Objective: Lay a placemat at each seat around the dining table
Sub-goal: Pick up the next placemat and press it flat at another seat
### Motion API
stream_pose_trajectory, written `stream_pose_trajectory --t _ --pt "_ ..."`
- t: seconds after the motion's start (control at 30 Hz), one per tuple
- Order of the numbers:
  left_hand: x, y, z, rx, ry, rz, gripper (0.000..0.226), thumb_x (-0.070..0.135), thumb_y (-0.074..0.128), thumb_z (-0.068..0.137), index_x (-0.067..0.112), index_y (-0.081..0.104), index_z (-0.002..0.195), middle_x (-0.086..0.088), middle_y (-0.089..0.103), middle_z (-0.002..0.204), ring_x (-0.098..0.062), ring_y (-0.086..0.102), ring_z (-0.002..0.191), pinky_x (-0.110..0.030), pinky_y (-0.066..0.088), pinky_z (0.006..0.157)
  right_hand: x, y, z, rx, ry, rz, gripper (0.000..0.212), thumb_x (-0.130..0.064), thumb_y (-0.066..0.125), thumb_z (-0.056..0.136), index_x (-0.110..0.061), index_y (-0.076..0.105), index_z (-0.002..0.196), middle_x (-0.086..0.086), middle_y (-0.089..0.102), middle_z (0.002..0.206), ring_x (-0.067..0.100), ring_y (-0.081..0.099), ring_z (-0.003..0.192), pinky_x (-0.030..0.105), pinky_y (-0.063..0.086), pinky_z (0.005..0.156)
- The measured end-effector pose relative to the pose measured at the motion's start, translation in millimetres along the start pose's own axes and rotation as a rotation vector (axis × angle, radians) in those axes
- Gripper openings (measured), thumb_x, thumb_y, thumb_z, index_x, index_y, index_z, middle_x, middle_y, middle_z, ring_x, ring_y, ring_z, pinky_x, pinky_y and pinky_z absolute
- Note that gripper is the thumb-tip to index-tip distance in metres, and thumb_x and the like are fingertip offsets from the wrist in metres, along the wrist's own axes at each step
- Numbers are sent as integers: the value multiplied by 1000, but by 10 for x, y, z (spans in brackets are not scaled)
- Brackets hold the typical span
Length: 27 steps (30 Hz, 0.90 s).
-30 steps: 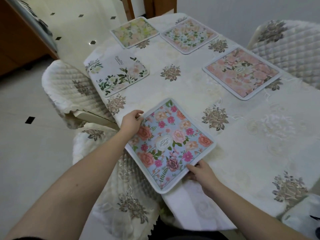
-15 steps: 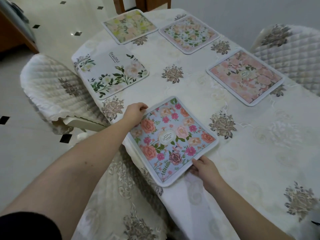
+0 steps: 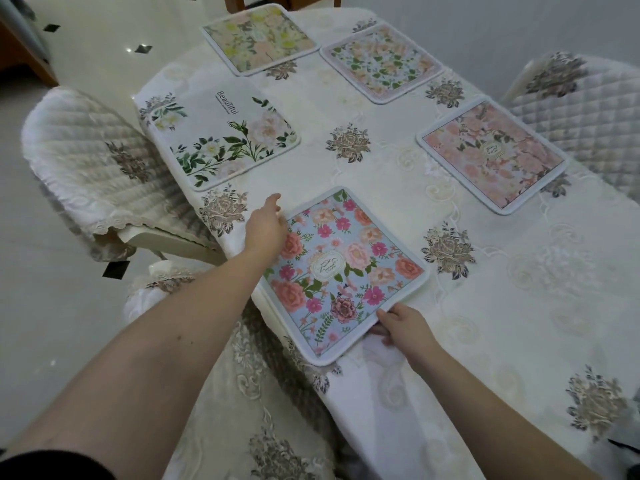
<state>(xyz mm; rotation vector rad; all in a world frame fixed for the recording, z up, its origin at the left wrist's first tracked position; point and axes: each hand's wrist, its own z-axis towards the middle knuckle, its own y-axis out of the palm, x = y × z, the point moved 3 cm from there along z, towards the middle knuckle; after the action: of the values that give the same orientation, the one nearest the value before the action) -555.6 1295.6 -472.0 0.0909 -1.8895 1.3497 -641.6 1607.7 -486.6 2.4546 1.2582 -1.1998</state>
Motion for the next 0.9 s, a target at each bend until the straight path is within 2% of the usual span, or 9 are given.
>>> stream_pose_trajectory --t 0.07,0.23,0.3,0.4,0.5,0.6,0.7,0.8,0.9 --pt "35 68 -142 52 78 64 50 11 50 97 10 42 146 -17 61 124 -34 58 110 -47 49 90 30 28 1 -10 14 -55 17 -18 53 101 -5 64 100 3 76 89 17 75 77 26 46 51" --pt "160 471 -755 48 128 91 49 20 42 100 13 41 148 -8 40 155 -26 26 148 -44 14 123 28 -105 -118 188 -109 -249 41 -34 47 102 -8 66 78 4 69 63 20 69 57 26 47 52" --pt "246 656 -1031 11 149 124 52 24 38 102 15 33 153 -4 27 162 -20 13 152 -39 2 125 -42 -195 -173 302 -248 -371 40 -35 43 103 -12 60 75 5 64 64 23 64 61 31 45 58" --pt "400 927 -1438 -12 198 174 58 32 24 101 14 30 155 -3 24 163 -18 10 153 -35 -5 123 -212 -148 -69 253 -467 -439 25 -27 43 103 -15 58 86 1 63 79 20 59 74 33 43 64" --pt "401 1152 -1745 14 142 278 59 34 22 101 9 34 153 -6 32 160 -20 23 150 -40 5 123 -303 65 213 160 -771 -657 33 -25 37 102 -11 61 120 6 65 116 22 59 107 35 45 94" --pt "308 1283 -1933 42 40 385 58 34 24 103 7 32 153 -8 30 161 -21 25 150 -47 15 121 -201 281 425 37 -912 -958 52 -31 29 100 -9 50 141 8 49 147 23 43 138 42 30 115" --pt "312 1315 -1969 73 -46 463 59 37 22 102 8 32 153 -7 31 161 -20 26 149 -43 3 121 -72 334 472 -32 -1022 -1220 55 -33 26 100 -9 42 147 5 37 156 19 30 146 45 26 117" --pt "331 1318 -1962 61 -69 507 61 40 17 102 12 24 156 -3 22 163 -14 13 150 -37 -15 120 -71 287 536 -78 -1006 -1263 57 -36 23 100 -12 36 150 3 32 158 18 24 148 47 25 117" --pt "331 1307 -1974 66 -82 506 63 44 15 101 15 20 157 0 17 164 -10 6 150 -38 -12 120 -95 228 587 -138 -1024 -1282 58 -40 24 101 -14 33 152 2 29 159 16 21 149 46 20 118"
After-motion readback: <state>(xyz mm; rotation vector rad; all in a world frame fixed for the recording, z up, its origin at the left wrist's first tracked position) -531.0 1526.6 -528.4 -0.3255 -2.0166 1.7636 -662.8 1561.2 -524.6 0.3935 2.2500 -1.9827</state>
